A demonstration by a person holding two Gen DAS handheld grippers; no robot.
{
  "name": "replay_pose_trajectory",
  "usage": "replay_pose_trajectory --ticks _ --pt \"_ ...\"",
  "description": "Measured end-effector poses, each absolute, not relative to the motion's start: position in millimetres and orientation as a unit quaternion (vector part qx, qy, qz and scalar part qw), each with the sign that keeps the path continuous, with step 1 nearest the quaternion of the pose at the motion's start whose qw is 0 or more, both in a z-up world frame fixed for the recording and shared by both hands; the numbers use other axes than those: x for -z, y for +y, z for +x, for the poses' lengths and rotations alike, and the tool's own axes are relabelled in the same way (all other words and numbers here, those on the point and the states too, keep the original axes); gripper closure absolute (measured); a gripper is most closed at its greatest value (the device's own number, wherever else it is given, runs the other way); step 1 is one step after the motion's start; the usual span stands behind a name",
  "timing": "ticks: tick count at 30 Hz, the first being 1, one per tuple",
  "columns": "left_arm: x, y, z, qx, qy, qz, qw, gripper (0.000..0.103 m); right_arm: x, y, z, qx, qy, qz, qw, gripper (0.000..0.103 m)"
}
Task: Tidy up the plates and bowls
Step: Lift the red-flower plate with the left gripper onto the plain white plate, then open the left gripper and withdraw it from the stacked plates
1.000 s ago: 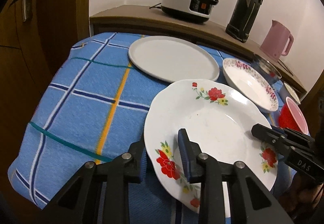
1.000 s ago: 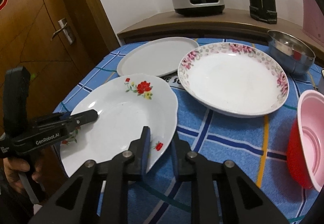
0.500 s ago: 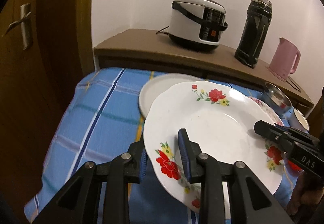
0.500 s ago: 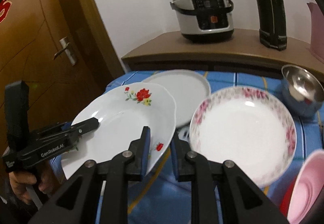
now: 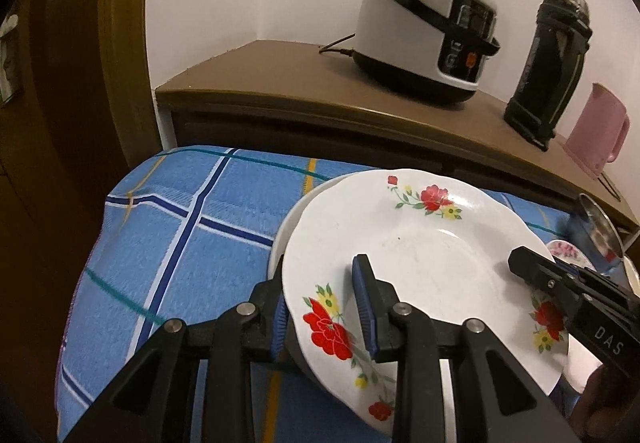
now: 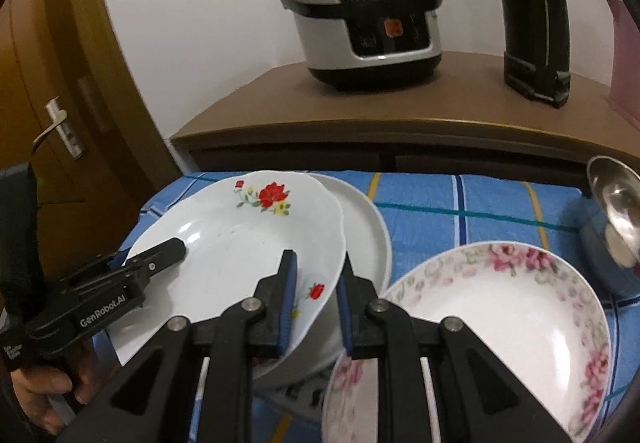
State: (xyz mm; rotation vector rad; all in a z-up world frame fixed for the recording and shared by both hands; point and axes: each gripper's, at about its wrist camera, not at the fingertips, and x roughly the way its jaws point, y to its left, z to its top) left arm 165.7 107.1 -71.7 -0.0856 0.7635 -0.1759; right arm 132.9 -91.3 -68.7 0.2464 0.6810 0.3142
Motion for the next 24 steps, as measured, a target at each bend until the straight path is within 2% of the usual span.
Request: replay_pose_trajectory --ticks 10,13,14,16,17,18,19,24 --pt "82.9 108.3 184.1 0.085 0.405 -0.07 0.908 0.071 79.1 -83.3 148.0 -0.117 0.349 0.119 0.922 0.084" --pt "82.4 106.4 183.3 0.082 0.406 -0.064 0.908 0.069 80.0 -77.5 148.8 -0.098 0.351 0.103 0.926 0.079" --pt "81.7 106.5 182.7 0.08 0.403 -0.064 0.909 0.069 79.3 -75.9 147.6 -0.093 0.348 0.099 0.928 0.076" --pt "78.1 108.8 178.8 0.075 0.39 -0.067 0.915 0.066 74.6 -75.4 142.7 -0.094 0.324 0.1 0.936 0.063" --pt "75.2 111.3 175.7 0.072 0.379 -0.07 0.92 0.064 71.3 -76.4 137.9 -0.098 0.306 0.104 0.941 0.048" --pt "73.2 113.4 173.9 0.066 0.371 -0.071 0.924 0.057 66.8 -78.8 131.0 -0.099 0.285 0.111 0.947 0.034" --pt "70.6 115.6 171.1 0.053 0.361 -0.066 0.929 0.054 63.6 -80.8 126.1 -0.098 0.273 0.116 0.95 0.03" --pt "53.2 120.1 148.1 0.002 0.326 -0.04 0.945 0.054 53.1 -97.0 92.6 -0.098 0.228 0.144 0.958 0.03"
